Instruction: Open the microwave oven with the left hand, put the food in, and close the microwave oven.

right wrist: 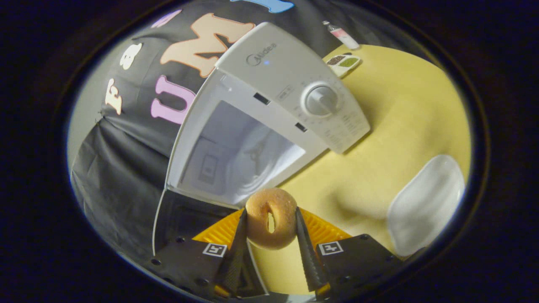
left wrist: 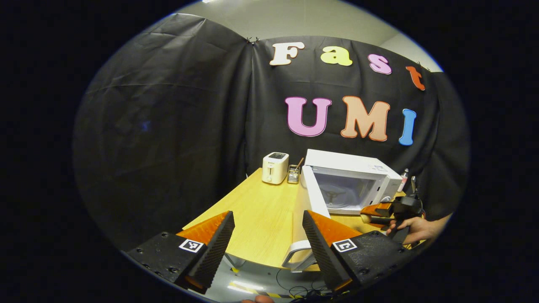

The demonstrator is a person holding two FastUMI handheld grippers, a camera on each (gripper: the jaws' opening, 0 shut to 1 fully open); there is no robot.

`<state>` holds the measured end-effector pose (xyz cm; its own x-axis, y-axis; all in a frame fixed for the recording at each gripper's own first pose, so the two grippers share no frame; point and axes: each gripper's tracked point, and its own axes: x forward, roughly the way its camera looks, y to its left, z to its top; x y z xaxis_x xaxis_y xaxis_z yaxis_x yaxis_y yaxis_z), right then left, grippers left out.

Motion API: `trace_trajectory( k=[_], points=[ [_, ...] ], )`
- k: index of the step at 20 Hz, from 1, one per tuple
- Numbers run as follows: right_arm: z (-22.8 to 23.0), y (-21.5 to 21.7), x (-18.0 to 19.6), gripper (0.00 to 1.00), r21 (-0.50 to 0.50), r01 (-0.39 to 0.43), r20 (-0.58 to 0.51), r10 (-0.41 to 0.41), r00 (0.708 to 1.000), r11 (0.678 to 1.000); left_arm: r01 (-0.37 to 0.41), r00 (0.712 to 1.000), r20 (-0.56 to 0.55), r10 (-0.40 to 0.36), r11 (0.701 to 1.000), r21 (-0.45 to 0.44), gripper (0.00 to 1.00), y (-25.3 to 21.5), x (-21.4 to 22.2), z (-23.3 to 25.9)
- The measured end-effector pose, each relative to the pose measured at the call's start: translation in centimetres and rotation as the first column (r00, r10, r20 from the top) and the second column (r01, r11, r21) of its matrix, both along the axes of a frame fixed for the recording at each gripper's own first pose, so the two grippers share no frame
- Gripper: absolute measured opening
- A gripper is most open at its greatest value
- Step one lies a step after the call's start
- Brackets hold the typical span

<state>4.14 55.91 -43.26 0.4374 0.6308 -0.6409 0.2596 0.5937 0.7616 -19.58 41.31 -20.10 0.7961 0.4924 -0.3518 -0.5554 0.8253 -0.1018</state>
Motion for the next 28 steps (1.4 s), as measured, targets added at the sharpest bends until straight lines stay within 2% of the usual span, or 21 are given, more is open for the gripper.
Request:
trace_trajectory(
  k=[1,2,4,5,9,10,13,14,15,16,17,18,19,20,25,26,27,28],
  points=[
    [0.3,1.3,0.7,0.58,0.024,0.04,-0.006,-0.04,0.999,0.999,0.003,1.0,0.004,-0.003,1.0,-0.007,0.95,-0.3,0.1,0.3],
    [0.4,2.5,1.6,0.64,0.043,0.084,-0.012,-0.084,0.996,0.996,0.004,1.0,0.006,-0.004,1.0,-0.009,0.95,-0.4,0.1,0.4],
    [0.5,4.8,3.3,0.64,0.076,0.153,-0.011,-0.153,0.988,0.985,0.013,1.0,0.013,-0.013,1.0,-0.019,0.93,-0.7,0.2,0.8],
    [0.4,5.5,4.2,0.64,0.077,0.179,0.005,-0.18,0.984,0.981,0.016,1.0,0.025,-0.015,0.999,-0.029,0.95,-0.9,0.3,1.0],
    [-0.5,7.3,7.9,0.64,0.056,0.307,0.096,-0.312,0.945,0.95,0.023,0.999,0.035,-0.02,0.996,-0.086,0.93,-1.4,0.3,0.4],
    [-0.8,7.9,8.9,0.57,0.048,0.327,0.127,-0.33,0.935,0.944,0.017,0.999,0.041,-0.013,0.996,-0.089,0.96,-1.3,0.2,0.5],
    [-2.6,9.7,10.4,0.56,0.019,0.345,0.151,-0.344,0.927,0.938,-0.011,0.999,0.034,0.014,0.996,-0.092,0.95,-1.2,-0.1,0.1],
    [-3.0,9.9,10.8,0.64,0.008,0.353,0.155,-0.35,0.924,0.936,-0.017,0.999,0.038,0.02,0.996,-0.086,0.95,-1.1,-0.3,0.3],
    [-3.3,9.9,11.0,0.57,-0.004,0.357,0.168,-0.352,0.921,0.934,-0.018,0.999,0.04,0.021,0.996,-0.082,0.92,-1.2,-0.6,0.5],
    [-3.8,10.0,11.3,0.56,-0.024,0.353,0.182,-0.343,0.922,0.935,-0.021,0.999,0.034,0.024,0.997,-0.079,0.95,-1.2,-0.8,0.3],
    [-4.3,10.1,11.4,0.71,-0.038,0.342,0.187,-0.33,0.925,0.939,-0.024,0.999,0.026,0.026,0.997,-0.077,0.95,-1.2,-1.1,0.1],
    [-4.7,10.3,11.6,0.57,-0.048,0.333,0.187,-0.319,0.929,0.942,-0.031,0.999,0.02,0.033,0.997,-0.077,0.95,-1.2,-1.5,0.1],
    [-5.0,10.2,11.6,0.63,-0.059,0.329,0.188,-0.313,0.931,0.943,-0.039,0.999,0.017,0.04,0.996,-0.081,0.92,-1.0,-1.6,0.0],
    [-5.3,10.1,11.6,0.63,-0.066,0.323,0.187,-0.306,0.934,0.944,-0.049,0.999,0.017,0.05,0.995,-0.09,0.95,-0.9,-1.5,-0.2],
    [-5.4,10.6,12.4,0.66,-0.105,0.283,0.209,-0.257,0.943,0.953,-0.041,0.999,0.03,0.045,0.992,-0.117,0.96,-1.1,-1.3,-0.5],
    [-5.2,10.3,12.1,0.7,-0.133,0.279,0.219,-0.246,0.944,0.951,-0.036,0.999,0.029,0.039,0.992,-0.121,0.93,-1.2,-1.2,-0.6],
    [-5.2,10.0,12.2,0.71,-0.151,0.275,0.23,-0.237,0.944,0.95,-0.031,0.999,0.025,0.035,0.992,-0.125,0.93,-1.2,-1.2,-0.7],
    [-5.2,10.2,12.3,0.77,-0.159,0.271,0.242,-0.228,0.943,0.949,-0.028,0.999,0.021,0.031,0.992,-0.126,0.96,-1.3,-1.2,-0.7]
  ],
)
